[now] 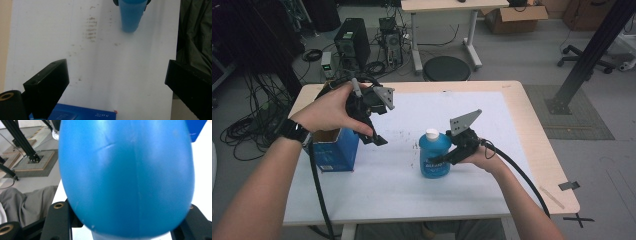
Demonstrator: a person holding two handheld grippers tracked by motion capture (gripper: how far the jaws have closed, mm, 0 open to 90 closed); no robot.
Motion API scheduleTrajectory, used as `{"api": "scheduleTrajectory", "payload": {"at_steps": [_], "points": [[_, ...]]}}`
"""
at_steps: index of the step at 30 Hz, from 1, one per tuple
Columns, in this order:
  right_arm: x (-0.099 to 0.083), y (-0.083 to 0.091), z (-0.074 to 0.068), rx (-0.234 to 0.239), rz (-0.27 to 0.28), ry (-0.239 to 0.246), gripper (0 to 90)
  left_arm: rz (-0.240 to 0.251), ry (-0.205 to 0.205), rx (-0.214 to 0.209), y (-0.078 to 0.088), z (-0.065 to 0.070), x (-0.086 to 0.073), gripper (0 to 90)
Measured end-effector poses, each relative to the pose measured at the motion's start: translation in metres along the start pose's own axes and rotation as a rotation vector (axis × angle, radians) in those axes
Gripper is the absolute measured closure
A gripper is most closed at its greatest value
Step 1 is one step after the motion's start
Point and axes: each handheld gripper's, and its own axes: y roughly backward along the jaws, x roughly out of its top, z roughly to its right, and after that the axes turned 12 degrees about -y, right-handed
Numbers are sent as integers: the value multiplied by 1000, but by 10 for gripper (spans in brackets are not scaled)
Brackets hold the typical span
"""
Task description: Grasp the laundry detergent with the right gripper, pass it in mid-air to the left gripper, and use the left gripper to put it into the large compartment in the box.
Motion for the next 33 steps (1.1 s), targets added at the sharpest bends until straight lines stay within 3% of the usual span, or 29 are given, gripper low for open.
{"api": "scheduleTrajectory", "payload": {"at_steps": [5, 12, 19, 33], "points": [[22, 8, -7, -10, -10, 8, 421, 7, -7, 4, 7, -1, 7, 51], [46, 6, -14, -18, -45, 32, 421, 12, -15, 11, 16, 0, 14, 43], [78, -6, -23, 5, -68, 62, 421, 14, -25, 26, 27, 2, 22, 41], [113, -30, -28, 39, -100, 92, 421, 16, -11, 22, 33, 4, 30, 39]]}}
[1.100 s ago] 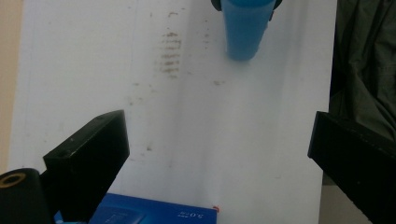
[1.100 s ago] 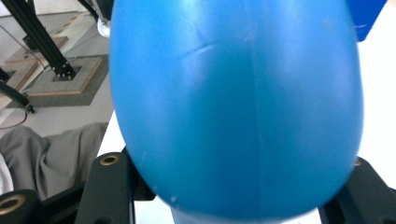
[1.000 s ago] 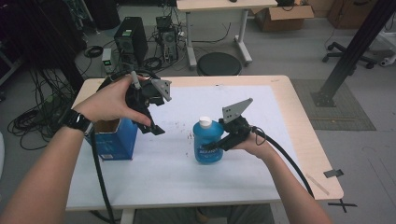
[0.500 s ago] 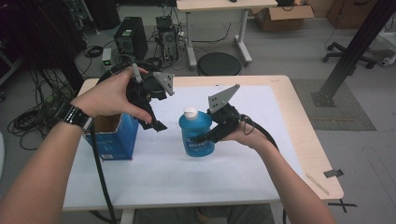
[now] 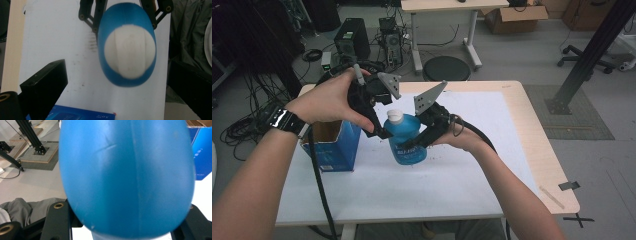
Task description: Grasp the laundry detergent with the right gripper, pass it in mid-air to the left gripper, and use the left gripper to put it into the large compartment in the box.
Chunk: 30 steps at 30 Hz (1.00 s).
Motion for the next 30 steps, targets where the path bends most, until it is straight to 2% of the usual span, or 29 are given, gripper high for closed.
{"api": "scheduleTrajectory", "payload": {"at_steps": [8, 19, 26, 30], "points": [[11, -8, -4, 3, -14, 19, 421, -13, -9, -9, -2, 2, 4, 39], [15, -10, -6, -1, -22, 19, 421, -28, -8, -12, -6, 2, 7, 47], [15, -10, -7, -4, -20, 18, 421, -58, -16, -22, -11, 2, 11, 86], [15, -9, -7, -3, -19, 19, 421, -58, -21, -27, -12, 1, 12, 110]]}}
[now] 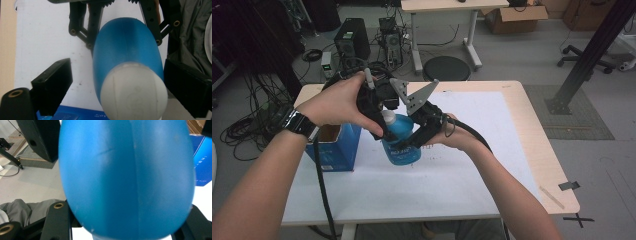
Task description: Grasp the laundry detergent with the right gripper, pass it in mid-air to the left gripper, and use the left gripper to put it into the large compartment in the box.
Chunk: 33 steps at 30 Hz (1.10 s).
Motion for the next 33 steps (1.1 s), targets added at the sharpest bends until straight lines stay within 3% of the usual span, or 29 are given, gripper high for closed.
{"api": "scheduleTrajectory", "payload": {"at_steps": [33], "points": [[-3, 2, 1, -14, -5, -6, 421, -41, 15, -19, -5, 0, 6, 336]]}}
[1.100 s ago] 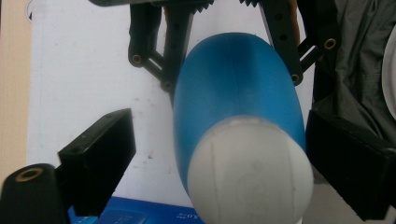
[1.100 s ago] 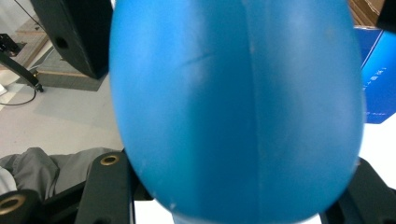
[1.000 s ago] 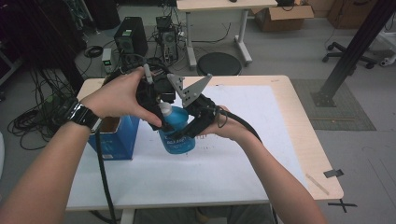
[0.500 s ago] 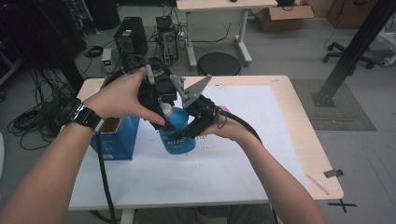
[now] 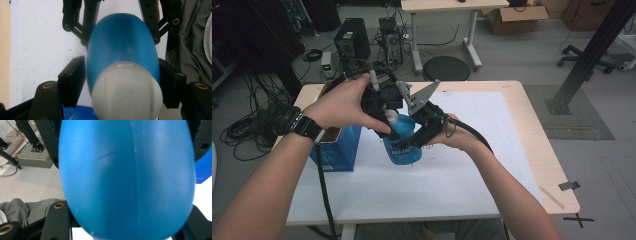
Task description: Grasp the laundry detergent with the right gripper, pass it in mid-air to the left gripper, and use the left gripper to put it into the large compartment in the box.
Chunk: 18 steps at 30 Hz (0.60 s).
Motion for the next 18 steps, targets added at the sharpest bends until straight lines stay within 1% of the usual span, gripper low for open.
{"api": "scheduleTrajectory", "payload": {"at_steps": [2, 5, 13, 18], "points": [[0, 1, 0, -3, -1, -2, 421, 4, -3, -7, 0, 0, 0, 358], [-1, 1, 1, -4, 0, -2, 421, 5, -2, -3, 0, 0, 1, 370], [-2, 3, 1, -6, -3, -11, 421, -2, 3, 7, 0, 0, 3, 376], [-2, 3, 2, 0, -7, -15, 419, -10, 11, -1, 0, -1, 5, 379]]}}
